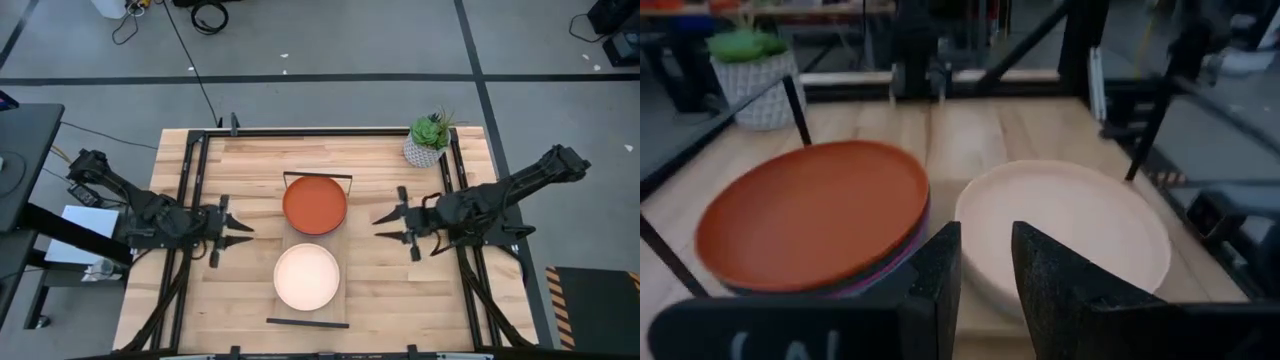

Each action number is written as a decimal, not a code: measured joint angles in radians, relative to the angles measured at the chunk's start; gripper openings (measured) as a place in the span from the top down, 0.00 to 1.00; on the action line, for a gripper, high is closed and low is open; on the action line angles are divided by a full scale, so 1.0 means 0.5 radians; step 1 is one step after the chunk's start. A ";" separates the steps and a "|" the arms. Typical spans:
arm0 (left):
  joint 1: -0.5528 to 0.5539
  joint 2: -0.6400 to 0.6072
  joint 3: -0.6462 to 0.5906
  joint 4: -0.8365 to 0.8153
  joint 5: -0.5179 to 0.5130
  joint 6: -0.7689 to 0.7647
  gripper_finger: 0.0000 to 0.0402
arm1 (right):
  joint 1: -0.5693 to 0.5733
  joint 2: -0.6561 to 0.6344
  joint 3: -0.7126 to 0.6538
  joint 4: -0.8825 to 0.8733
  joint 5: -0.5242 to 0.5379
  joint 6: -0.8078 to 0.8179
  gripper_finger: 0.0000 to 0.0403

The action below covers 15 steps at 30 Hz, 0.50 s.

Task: Place and stack plates onto a shelf
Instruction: Return to Home Position

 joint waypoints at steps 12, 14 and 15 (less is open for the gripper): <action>0.037 -0.690 -0.374 0.113 0.030 0.078 0.76 | -0.007 -0.599 -0.203 -0.099 0.115 -0.034 0.68; 0.037 -0.763 -0.399 0.136 0.022 0.111 0.76 | -0.007 -0.690 -0.243 -0.110 0.137 -0.047 0.68; 0.037 -0.808 -0.417 0.122 0.022 0.123 0.76 | -0.007 -0.731 -0.263 -0.103 0.147 -0.051 0.68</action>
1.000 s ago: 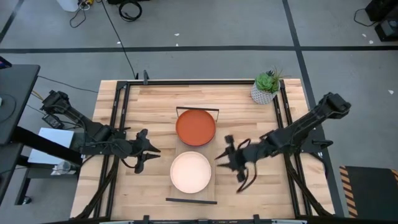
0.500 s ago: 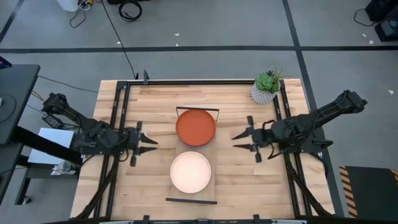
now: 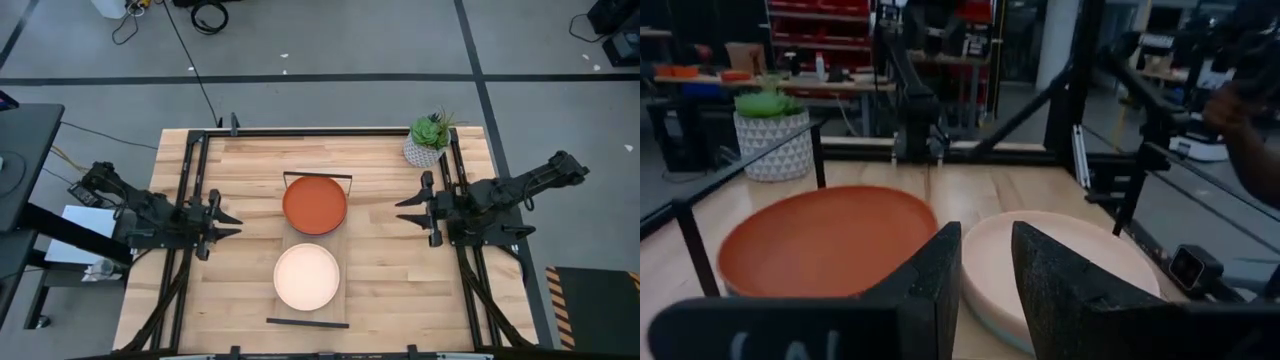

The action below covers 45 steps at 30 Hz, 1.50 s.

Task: Place and stack plates onto a shelf
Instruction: Return to Home Position

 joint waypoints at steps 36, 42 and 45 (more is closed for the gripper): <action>0.038 -0.329 -0.376 0.325 -0.015 0.609 0.76 | -0.653 -1.028 -0.909 0.401 0.095 -0.087 0.77; 0.166 -0.329 -0.376 0.379 0.001 0.559 0.76 | -0.929 -1.027 -0.909 0.349 -0.006 -0.092 0.79; 0.282 -0.329 -0.376 0.365 0.174 0.510 0.76 | -1.121 -1.027 -0.909 0.411 -0.024 -0.036 0.80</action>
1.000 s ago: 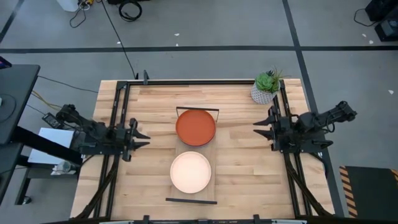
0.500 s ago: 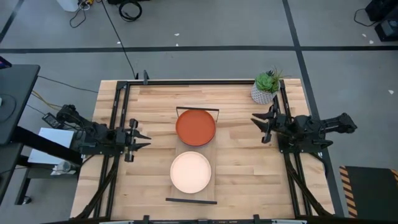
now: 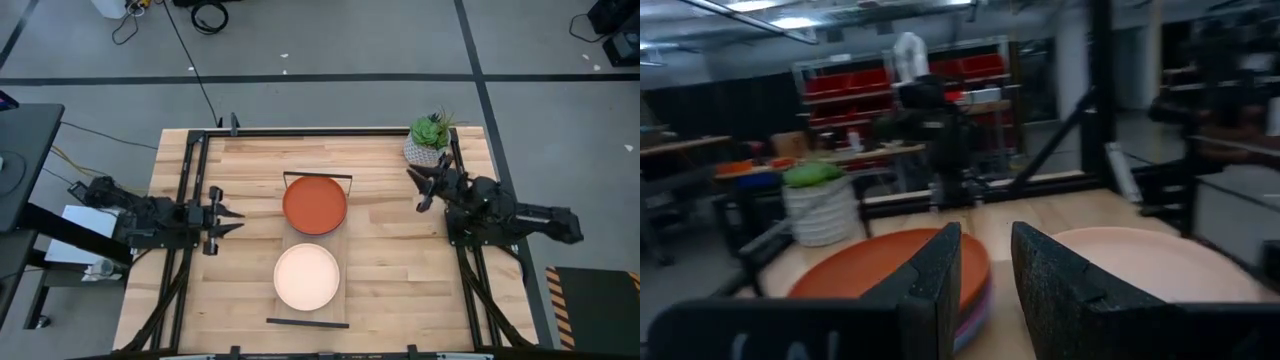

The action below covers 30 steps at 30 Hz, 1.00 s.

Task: Place and stack plates onto a shelf
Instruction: Return to Home Position

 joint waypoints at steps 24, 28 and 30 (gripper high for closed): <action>0.385 0.003 -0.002 -0.075 0.387 -0.464 0.76 | -0.293 0.002 0.000 0.037 0.163 0.543 0.83; 0.385 0.003 -0.002 -0.075 0.387 -0.464 0.76 | -0.293 0.002 0.000 0.037 0.163 0.543 0.83; 0.385 0.003 -0.002 -0.075 0.387 -0.464 0.76 | -0.293 0.002 0.000 0.037 0.163 0.543 0.83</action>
